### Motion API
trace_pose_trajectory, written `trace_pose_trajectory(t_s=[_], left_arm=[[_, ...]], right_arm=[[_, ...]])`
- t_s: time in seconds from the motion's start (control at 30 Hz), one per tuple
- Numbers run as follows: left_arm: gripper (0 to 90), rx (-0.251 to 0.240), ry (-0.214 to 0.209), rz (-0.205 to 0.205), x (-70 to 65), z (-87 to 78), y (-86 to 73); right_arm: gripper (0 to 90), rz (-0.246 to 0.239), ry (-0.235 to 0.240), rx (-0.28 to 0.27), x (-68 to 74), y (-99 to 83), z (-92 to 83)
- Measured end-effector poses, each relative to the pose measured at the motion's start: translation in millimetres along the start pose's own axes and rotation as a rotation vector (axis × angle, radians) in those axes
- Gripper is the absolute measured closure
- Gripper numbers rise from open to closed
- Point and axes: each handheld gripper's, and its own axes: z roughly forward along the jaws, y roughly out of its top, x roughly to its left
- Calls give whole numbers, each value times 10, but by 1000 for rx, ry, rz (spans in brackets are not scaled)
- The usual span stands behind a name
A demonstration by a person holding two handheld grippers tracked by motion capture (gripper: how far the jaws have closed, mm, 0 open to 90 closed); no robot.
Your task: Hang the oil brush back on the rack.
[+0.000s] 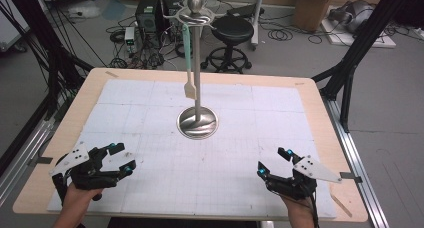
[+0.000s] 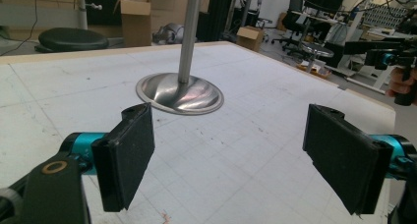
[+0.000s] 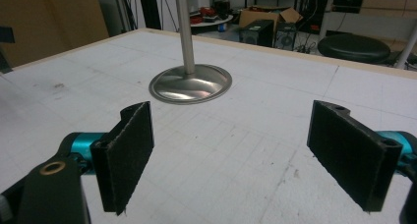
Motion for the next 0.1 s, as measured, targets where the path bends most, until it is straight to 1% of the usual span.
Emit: trace_pose_trajectory(t_s=[0.1], left_arm=[[201, -1, 1, -3, 7, 0, 1]], right_arm=[[165, 2, -3, 0, -8, 0, -1]])
